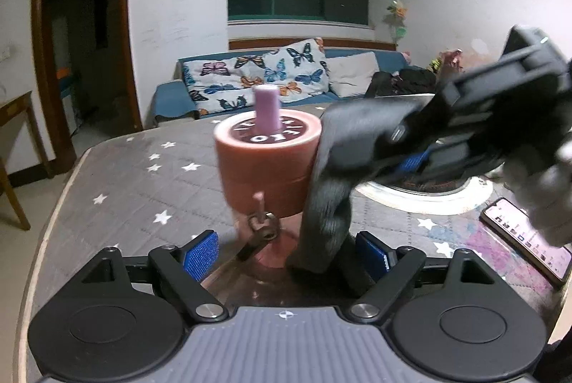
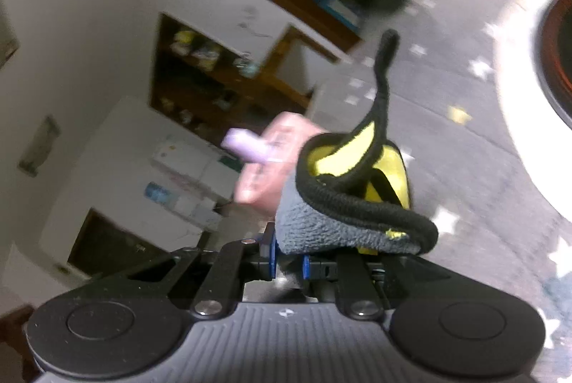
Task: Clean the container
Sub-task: 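Wipe the bottle's side and lid area with the cloth in the right tool, then rub the cloth in the right tool over the bottle's base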
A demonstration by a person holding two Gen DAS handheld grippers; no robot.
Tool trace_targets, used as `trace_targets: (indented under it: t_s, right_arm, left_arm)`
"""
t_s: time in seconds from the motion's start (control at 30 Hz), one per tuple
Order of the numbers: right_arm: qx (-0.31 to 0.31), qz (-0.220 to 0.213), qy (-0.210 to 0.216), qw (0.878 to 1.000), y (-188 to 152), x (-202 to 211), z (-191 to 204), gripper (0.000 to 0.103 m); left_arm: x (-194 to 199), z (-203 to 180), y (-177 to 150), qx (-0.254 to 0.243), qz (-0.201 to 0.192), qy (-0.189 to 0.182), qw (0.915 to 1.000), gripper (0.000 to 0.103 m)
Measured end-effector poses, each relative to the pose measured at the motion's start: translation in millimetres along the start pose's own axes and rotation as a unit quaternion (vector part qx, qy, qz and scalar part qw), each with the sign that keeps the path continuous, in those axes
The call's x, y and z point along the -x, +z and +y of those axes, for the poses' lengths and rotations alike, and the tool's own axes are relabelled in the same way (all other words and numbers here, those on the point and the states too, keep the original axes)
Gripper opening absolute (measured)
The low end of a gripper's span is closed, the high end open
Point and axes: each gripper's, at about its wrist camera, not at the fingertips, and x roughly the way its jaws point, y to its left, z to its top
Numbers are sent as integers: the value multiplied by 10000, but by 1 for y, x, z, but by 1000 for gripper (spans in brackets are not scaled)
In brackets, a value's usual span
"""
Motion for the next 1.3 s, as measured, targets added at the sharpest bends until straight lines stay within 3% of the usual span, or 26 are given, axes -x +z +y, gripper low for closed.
trace_targets:
  t_s: [0.2, 0.43, 0.67, 1.0, 1.3]
  right_arm:
    - [488, 13, 6, 9988, -6, -9, 19, 14]
    - [79, 183, -585, 9981, -17, -23, -20, 14]
    - [-268, 10, -727, 9970, -7, -14, -35, 14]
    - [-353, -662, 142, 9971, 28, 19, -15, 14]
    - [-1210, -668, 46, 9904, 30, -5, -74, 14]
  left_arm:
    - [8, 13, -3, 166, -32, 117, 9998, 88]
    - [11, 18, -2, 336, -113, 178, 9992, 89]
    - [11, 14, 9, 389, -292, 130, 9987, 89]
    - [-2, 10, 28, 593, -456, 225, 9969, 91]
    - [-23, 5, 37, 838, -469, 359, 9947, 91]
